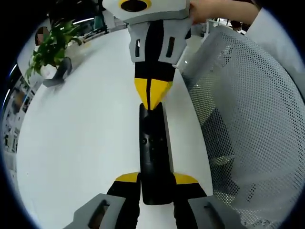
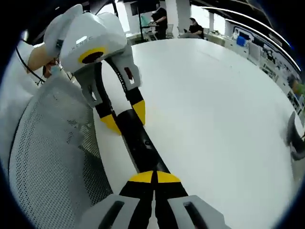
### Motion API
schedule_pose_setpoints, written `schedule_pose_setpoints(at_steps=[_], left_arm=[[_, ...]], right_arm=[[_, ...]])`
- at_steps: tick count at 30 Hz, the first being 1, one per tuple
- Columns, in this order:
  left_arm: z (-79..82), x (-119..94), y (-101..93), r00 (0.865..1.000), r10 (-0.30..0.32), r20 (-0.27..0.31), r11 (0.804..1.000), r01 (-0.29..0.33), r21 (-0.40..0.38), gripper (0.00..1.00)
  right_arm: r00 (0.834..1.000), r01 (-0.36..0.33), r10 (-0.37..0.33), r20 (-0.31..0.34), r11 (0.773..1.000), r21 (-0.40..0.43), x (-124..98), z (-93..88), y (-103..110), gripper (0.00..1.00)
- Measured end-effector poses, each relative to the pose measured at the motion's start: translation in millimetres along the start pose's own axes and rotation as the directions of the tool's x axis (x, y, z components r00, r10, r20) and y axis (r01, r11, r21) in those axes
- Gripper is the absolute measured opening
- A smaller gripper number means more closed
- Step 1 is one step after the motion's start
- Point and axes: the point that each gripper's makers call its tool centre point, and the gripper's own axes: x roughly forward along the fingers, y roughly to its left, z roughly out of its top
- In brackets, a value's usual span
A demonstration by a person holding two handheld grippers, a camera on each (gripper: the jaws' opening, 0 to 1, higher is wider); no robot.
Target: Press the specified remote control buttons in sequence, fully releasing each button before pressing the next.
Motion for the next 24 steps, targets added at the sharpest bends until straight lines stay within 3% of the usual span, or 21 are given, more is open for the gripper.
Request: schedule_pose_setpoints(at_steps=[6, 9, 11, 14, 24], left_arm=[[0.0, 0.0, 0.2, 1.0, 0.0, -0.002, 1.0, 0.0, -0.001, 0.25], [0.0, 0.0, 0.2, 1.0, 0.0, 0.0, 1.0, 0.0, -0.002, 0.25], [0.0, 0.0, 0.3, 1.0, 0.001, 0.001, 1.0, -0.001, -0.002, 0.25], [0.1, 0.0, 0.4, 1.0, 0.0, 0.003, 1.0, 0.0, -0.003, 0.25], [0.0, 0.1, 0.5, 1.0, -0.003, 0.003, 1.0, 0.003, 0.0, 0.25]], right_arm=[[1.0, 0.008, -0.006, 0.018, 0.987, -0.161, 3.3, 15.0, 10.3, 0.0], [0.997, 0.044, -0.058, -0.051, 0.97, -0.238, 4.4, 10.7, 0.0, 0.0], [0.995, 0.029, -0.056, -0.083, 0.955, -0.294, 5.5, 7.1, 1.0, 0.0], [0.997, -0.014, -0.007, -0.071, 0.957, -0.289, 7.7, 7.3, 8.8, 0.0], [0.996, -0.033, 0.003, -0.088, 0.937, -0.347, 9.9, 7.7, 6.4, 0.0]])
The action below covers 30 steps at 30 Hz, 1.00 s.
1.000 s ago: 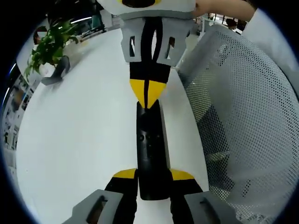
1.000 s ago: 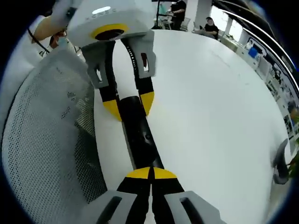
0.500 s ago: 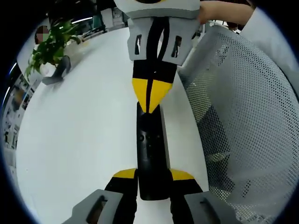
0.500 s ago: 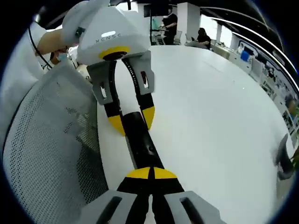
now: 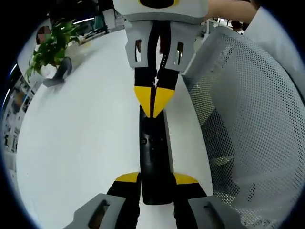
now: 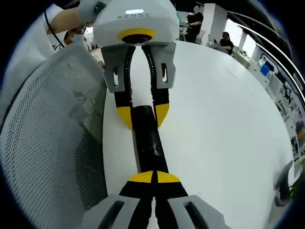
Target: Press the specified remote control buttons in sequence, fully releasing each button before pressing the next.
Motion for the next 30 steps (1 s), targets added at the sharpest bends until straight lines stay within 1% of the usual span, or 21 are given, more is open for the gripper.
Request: schedule_pose_setpoints(at_steps=[3, 5, 7, 9, 11, 12, 13, 15, 18, 19, 21, 23, 24, 25, 26, 27, 28, 29, 30], left_arm=[[0.0, 0.0, 0.0, 1.0, 0.0, 0.001, 1.0, 0.0, 0.0, 0.25], [0.1, 0.0, 0.0, 1.0, 0.0, 0.0, 1.0, 0.0, 0.001, 0.25], [0.1, 0.0, 0.0, 1.0, -0.001, -0.002, 1.0, 0.001, 0.003, 0.25], [0.3, 0.2, 0.4, 1.0, -0.002, -0.009, 1.0, 0.002, -0.004, 0.25], [0.7, 0.7, 0.2, 1.0, 0.0, -0.022, 1.0, 0.0, -0.001, 0.25], [0.7, 0.7, 0.2, 1.0, 0.0, -0.025, 1.0, 0.0, -0.001, 0.25], [0.3, 0.6, 0.2, 1.0, 0.001, -0.029, 1.0, -0.001, -0.002, 0.25], [0.1, 0.4, 0.3, 1.0, 0.001, -0.028, 1.0, -0.001, -0.007, 0.25], [-0.1, 0.2, 0.0, 1.0, 0.003, -0.023, 1.0, -0.003, -0.011, 0.25], [-0.2, 0.1, -0.2, 1.0, 0.004, -0.022, 1.0, -0.004, -0.012, 0.25], [-0.2, 0.0, -0.4, 1.0, 0.004, -0.021, 1.0, -0.005, -0.012, 0.25], [-0.2, 0.0, -0.5, 1.0, 0.004, -0.02, 1.0, -0.004, -0.013, 0.25], [-0.2, 0.0, -0.6, 1.0, 0.003, -0.02, 1.0, -0.003, -0.013, 0.25], [-0.2, 0.0, -0.6, 1.0, 0.003, -0.021, 1.0, -0.003, -0.012, 0.25], [-0.2, 0.1, -0.6, 1.0, 0.003, -0.021, 1.0, -0.003, -0.01, 0.25], [-0.2, 0.1, -0.6, 1.0, 0.004, -0.021, 1.0, -0.004, -0.01, 0.25], [-0.2, 0.1, -0.6, 1.0, 0.003, -0.02, 1.0, -0.004, -0.009, 0.25], [-0.2, 0.0, -0.7, 1.0, 0.003, -0.018, 1.0, -0.003, -0.01, 0.25], [-0.4, 0.0, -0.6, 1.0, 0.003, -0.014, 1.0, -0.003, -0.01, 0.25]], right_arm=[[1.0, -0.003, 0.003, -0.017, 0.999, -0.047, 1.0, 0.9, 0.3, 0.0], [0.999, 0.007, -0.012, -0.041, 0.994, -0.109, 2.3, 0.9, -0.4, 0.0], [0.999, 0.014, -0.02, -0.045, 0.991, -0.13, 2.5, 0.8, 1.3, 0.0], [0.999, 0.02, -0.025, -0.033, 0.992, -0.121, 1.8, 0.2, 0.3, 0.0], [1.0, 0.023, -0.024, -0.007, 0.994, -0.103, 0.8, -0.1, -0.4, 0.0], [1.0, 0.021, -0.02, 0.013, 0.997, -0.081, 0.6, 0.7, -0.3, 0.0], [0.999, 0.018, -0.016, 0.041, 0.999, -0.035, -0.3, 1.2, 0.0, 0.0], [0.998, 0.019, -0.018, 0.065, 1.0, -0.013, -2.0, -0.2, -0.6, 0.0], [0.997, 0.014, -0.012, 0.078, 0.999, -0.031, -2.3, 0.0, 3.0, 0.01], [0.996, 0.018, -0.015, 0.085, 0.999, -0.032, -2.1, 1.5, 2.9, 0.03], [0.995, 0.033, -0.029, 0.093, 0.999, -0.043, -2.4, 4.7, 0.0, 0.03], [0.995, 0.027, -0.024, 0.102, 0.999, -0.027, -0.9, 8.7, -1.9, 0.05], [0.994, 0.024, -0.021, 0.103, 0.999, -0.032, -0.1, 10.2, -1.7, 0.05], [0.995, 0.017, -0.012, 0.097, 0.999, -0.043, 1.6, 10.5, -0.7, 0.05], [0.999, -0.004, 0.008, 0.047, 0.996, -0.084, 4.9, 3.7, 1.9, 0.05], [0.997, -0.008, 0.016, 0.078, 0.994, -0.108, 4.6, 10.3, 3.2, 0.05], [0.998, 0.004, 0.002, 0.059, 0.996, -0.093, 2.6, 7.1, 0.9, 0.05], [0.998, -0.007, 0.012, 0.061, 0.996, -0.089, 2.6, 7.2, 2.1, 0.05], [0.998, -0.017, 0.023, 0.053, 0.995, -0.103, 3.1, 6.7, 2.7, 0.05]])
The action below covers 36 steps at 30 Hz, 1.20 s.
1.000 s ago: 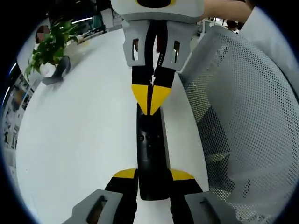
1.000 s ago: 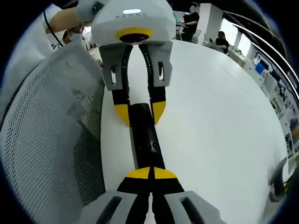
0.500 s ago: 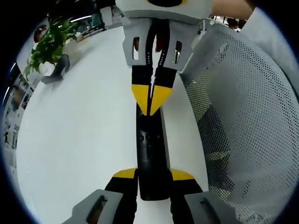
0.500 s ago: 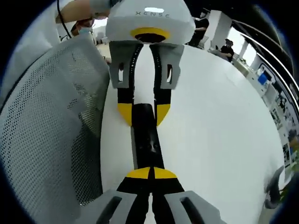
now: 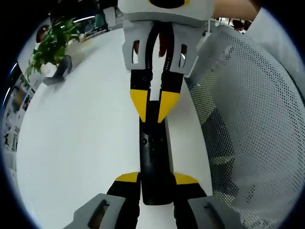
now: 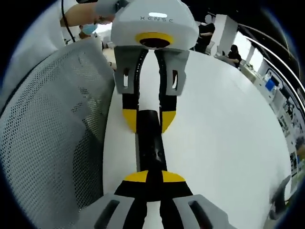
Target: Press the specified remote control buttons in sequence, fully releasing each button before pressing the next.
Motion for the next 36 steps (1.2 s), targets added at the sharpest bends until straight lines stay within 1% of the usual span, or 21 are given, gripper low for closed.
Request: schedule_pose_setpoints(at_steps=[6, 7, 8, 9, 11, 12, 13, 16, 17, 19, 24, 25, 27, 29, 32, 36], left_arm=[[0.1, -0.1, -0.2, 1.0, -0.002, 0.012, 1.0, 0.002, -0.002, 0.25], [0.1, -0.1, -0.2, 1.0, -0.002, 0.012, 1.0, 0.002, -0.001, 0.25], [0.1, -0.1, -0.2, 1.0, -0.002, 0.011, 1.0, 0.002, -0.001, 0.25], [0.1, -0.1, -0.2, 1.0, -0.002, 0.01, 1.0, 0.002, -0.001, 0.25], [0.1, -0.1, -0.3, 1.0, -0.002, 0.012, 1.0, 0.002, -0.001, 0.25], [0.1, -0.1, -0.3, 1.0, -0.002, 0.013, 1.0, 0.002, -0.001, 0.25], [0.1, -0.2, -0.4, 1.0, -0.002, 0.013, 1.0, 0.002, 0.0, 0.25], [0.2, -0.2, -0.3, 1.0, -0.002, 0.017, 1.0, 0.002, 0.0, 0.25], [0.1, -0.2, -0.3, 1.0, 0.0, 0.019, 1.0, 0.001, -0.001, 0.25], [0.0, -0.4, -0.5, 1.0, 0.003, 0.023, 1.0, -0.003, -0.005, 0.25], [0.1, -0.5, -0.5, 1.0, 0.007, 0.027, 1.0, -0.007, -0.009, 0.25], [0.1, -0.5, -0.5, 1.0, 0.006, 0.027, 1.0, -0.006, -0.009, 0.25], [0.1, -0.5, -0.6, 1.0, 0.007, 0.028, 1.0, -0.007, -0.009, 0.25], [0.1, -0.5, -0.5, 1.0, 0.008, 0.027, 1.0, -0.008, -0.01, 0.24], [0.3, -0.5, -0.4, 1.0, 0.008, 0.026, 1.0, -0.008, -0.009, 0.24], [0.3, -0.5, 0.0, 1.0, 0.007, 0.028, 1.0, -0.006, -0.011, 0.24]], right_arm=[[0.999, -0.021, 0.019, -0.051, 0.999, -0.037, 1.8, 1.1, 0.6, 0.05], [0.997, -0.025, 0.021, -0.071, 0.998, -0.056, 2.0, 0.4, 1.0, 0.05], [0.997, -0.028, 0.023, -0.078, 0.998, -0.061, 2.7, 0.4, 1.1, 0.05], [0.995, -0.033, 0.028, -0.093, 0.998, -0.046, 2.9, 0.5, 0.4, 0.05], [0.991, -0.043, 0.035, -0.128, 0.997, -0.062, 3.5, 0.0, 0.4, 0.05], [0.99, -0.047, 0.039, -0.132, 0.997, -0.053, 4.3, 0.5, -0.1, 0.05], [0.989, -0.052, 0.049, -0.137, 0.999, -0.015, 3.9, -0.3, -0.5, 0.05], [0.991, -0.051, 0.051, -0.126, 0.999, 0.003, 3.2, -1.3, -2.1, 0.05], [0.993, -0.045, 0.046, -0.109, 0.999, 0.015, 2.8, -1.8, -1.0, 0.05], [0.997, -0.022, 0.023, -0.07, 1.0, 0.008, 2.1, -1.6, -0.1, 0.05], [1.0, 0.002, -0.001, -0.02, 0.999, 0.042, 1.1, -1.3, -0.8, 0.05], [1.0, 0.009, -0.009, -0.007, 1.0, 0.029, 1.3, -1.2, 0.0, 0.05], [1.0, 0.015, -0.015, 0.011, 0.999, 0.046, 1.3, -0.6, -0.5, 0.05], [0.999, 0.02, -0.021, 0.045, 1.0, 0.015, 2.4, 2.6, -0.1, 0.05], [0.998, 0.024, -0.025, 0.058, 1.0, 0.013, 3.6, 5.0, -0.1, 0.05], [0.999, 0.008, -0.009, 0.047, 1.0, 0.028, 4.5, 6.9, -1.4, 0.05]])
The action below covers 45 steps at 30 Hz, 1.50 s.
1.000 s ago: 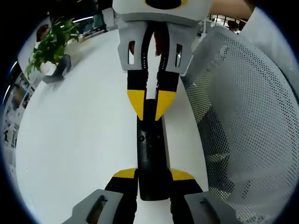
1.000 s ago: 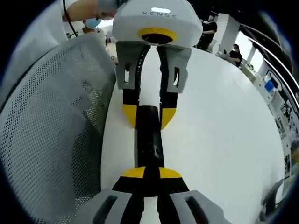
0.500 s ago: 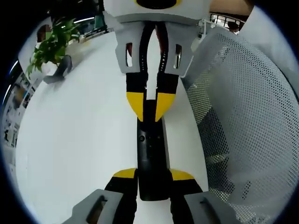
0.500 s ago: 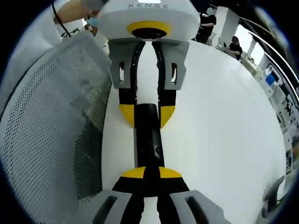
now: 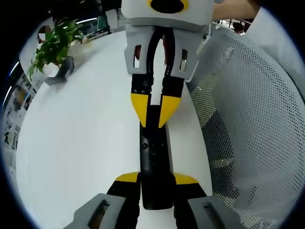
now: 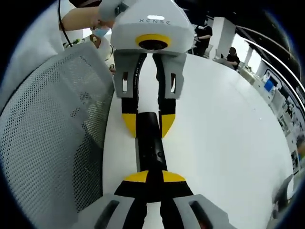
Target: Press the specified remote control buttons in sequence, fully releasing each button before pressing the next.
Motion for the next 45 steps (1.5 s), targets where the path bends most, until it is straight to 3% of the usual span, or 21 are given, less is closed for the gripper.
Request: schedule_pose_setpoints(at_steps=[12, 17, 27, 33, 39, 45], left_arm=[[-0.5, -0.9, 0.4, 1.0, -0.005, 0.023, 1.0, 0.005, -0.002, 0.24], [-0.8, -1.4, 0.9, 0.998, -0.005, 0.056, 1.0, 0.005, -0.016, 0.24], [-0.2, -0.3, 2.1, 0.998, -0.003, 0.067, 1.0, 0.004, -0.023, 0.24], [-0.1, -0.2, 2.4, 0.995, 0.014, 0.103, 0.999, -0.009, -0.052, 0.24], [0.1, -0.5, 3.0, 0.988, 0.031, 0.154, 0.997, -0.021, -0.068, 0.24], [1.6, -0.7, 3.4, 0.985, 0.037, 0.17, 0.997, -0.025, -0.075, 0.24]], right_arm=[[1.0, 0.002, -0.002, -0.017, 1.0, 0.001, -0.1, 0.7, 0.6, 0.06], [0.999, -0.021, 0.02, -0.034, 0.999, -0.027, 1.2, 2.8, 0.4, 0.07], [0.994, -0.062, 0.056, -0.091, 0.995, -0.075, 3.3, 2.1, 0.9, 0.08], [0.992, -0.053, 0.045, -0.117, 0.996, -0.073, 3.3, 1.2, 1.0, 0.08], [0.994, -0.06, 0.058, -0.098, 0.998, -0.024, 2.6, 0.3, -0.9, 0.08], [0.991, -0.064, 0.057, -0.12, 0.996, -0.058, 3.2, 1.2, 0.7, 0.08]])
